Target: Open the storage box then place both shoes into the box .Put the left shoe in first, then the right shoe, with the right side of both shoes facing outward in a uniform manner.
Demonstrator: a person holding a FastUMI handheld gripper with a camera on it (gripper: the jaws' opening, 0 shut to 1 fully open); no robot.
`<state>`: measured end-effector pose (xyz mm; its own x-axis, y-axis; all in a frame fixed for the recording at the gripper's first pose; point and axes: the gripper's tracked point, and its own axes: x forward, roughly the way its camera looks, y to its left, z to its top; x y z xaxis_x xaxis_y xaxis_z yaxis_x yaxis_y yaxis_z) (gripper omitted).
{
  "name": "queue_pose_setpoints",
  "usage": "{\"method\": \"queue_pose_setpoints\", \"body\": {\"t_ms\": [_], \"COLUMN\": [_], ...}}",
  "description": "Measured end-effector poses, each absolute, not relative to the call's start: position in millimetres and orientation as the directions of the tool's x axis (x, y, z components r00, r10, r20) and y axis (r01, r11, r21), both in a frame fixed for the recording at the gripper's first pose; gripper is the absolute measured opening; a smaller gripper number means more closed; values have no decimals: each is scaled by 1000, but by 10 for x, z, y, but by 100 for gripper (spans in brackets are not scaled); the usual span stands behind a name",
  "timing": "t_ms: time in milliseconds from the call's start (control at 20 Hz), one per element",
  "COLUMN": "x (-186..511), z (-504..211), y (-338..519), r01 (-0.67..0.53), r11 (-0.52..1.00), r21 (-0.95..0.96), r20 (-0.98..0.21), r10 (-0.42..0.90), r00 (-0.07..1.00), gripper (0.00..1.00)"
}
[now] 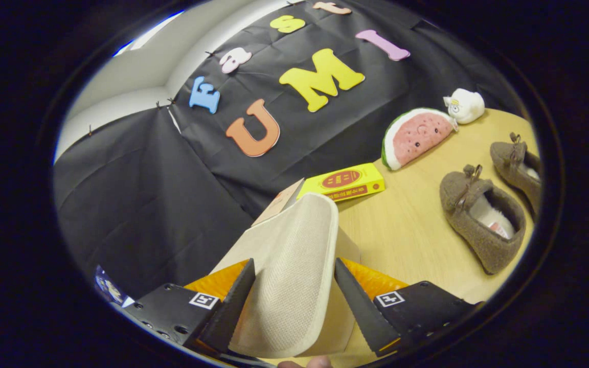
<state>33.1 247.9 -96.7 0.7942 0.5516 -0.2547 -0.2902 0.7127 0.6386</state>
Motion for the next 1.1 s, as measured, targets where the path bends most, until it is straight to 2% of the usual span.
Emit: {"method": "queue_pose_setpoints", "body": {"t_ms": [250, 400, 500, 650, 750, 850, 1100], "x": [199, 205, 204, 167, 180, 182, 118], "z": [-792, -590, -386, -311, -190, -83, 309], "y": [2514, 2398, 2235, 2328, 2417, 2380, 2562], "r01": [-324, -337, -345, -379, -419, -420, -466], "r11": [649, 653, 667, 701, 721, 750, 729], "r21": [688, 679, 661, 604, 553, 511, 502], "r20": [-212, -176, -133, -142, -134, -118, -104], "r10": [607, 590, 556, 563, 573, 546, 585], "r00": [766, 788, 821, 814, 809, 830, 804], "gripper": [93, 72, 52, 22, 22, 4, 3]}}
